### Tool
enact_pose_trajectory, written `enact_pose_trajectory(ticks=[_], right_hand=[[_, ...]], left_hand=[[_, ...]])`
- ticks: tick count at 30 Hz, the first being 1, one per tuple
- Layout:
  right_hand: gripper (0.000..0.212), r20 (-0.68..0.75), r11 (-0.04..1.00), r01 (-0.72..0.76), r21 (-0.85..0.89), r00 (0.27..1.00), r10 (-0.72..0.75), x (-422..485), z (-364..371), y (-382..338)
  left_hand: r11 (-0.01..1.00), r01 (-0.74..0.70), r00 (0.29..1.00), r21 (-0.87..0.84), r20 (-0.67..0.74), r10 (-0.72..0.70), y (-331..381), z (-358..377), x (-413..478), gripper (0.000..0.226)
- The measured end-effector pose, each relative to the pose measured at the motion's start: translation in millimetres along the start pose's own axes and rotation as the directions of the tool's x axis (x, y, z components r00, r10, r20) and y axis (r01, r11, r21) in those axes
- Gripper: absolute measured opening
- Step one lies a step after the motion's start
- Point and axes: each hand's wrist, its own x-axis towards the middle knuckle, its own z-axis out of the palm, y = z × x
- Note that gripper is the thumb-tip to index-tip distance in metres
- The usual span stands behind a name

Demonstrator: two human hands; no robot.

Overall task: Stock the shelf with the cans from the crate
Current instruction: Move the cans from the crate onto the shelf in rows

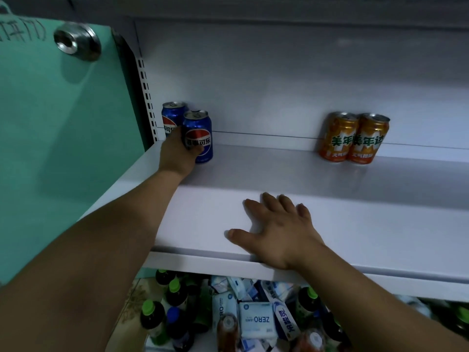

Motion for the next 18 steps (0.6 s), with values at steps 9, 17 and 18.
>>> enact_pose_trajectory(ticks=[9, 17, 18], right_hand=[[0.081, -0.008, 1.0, 0.003, 0.009, 1.0, -0.003, 0, 0, 1], [0.079, -0.011, 1.0, 0.002, 0.001, 1.0, -0.002, -2, -2, 0], [0.079, -0.012, 1.0, 0.002, 0.001, 1.0, -0.002, -2, -2, 0]], left_hand=[[1.0, -0.004, 0.995, 0.019, -0.097, 0.006, -6, 5, 19, 0.072], [0.99, 0.089, 0.985, 0.107, -0.156, -0.071, -12, 17, 35, 0.072], [0.986, 0.107, 0.982, 0.129, -0.168, -0.085, -11, 19, 36, 0.072]])
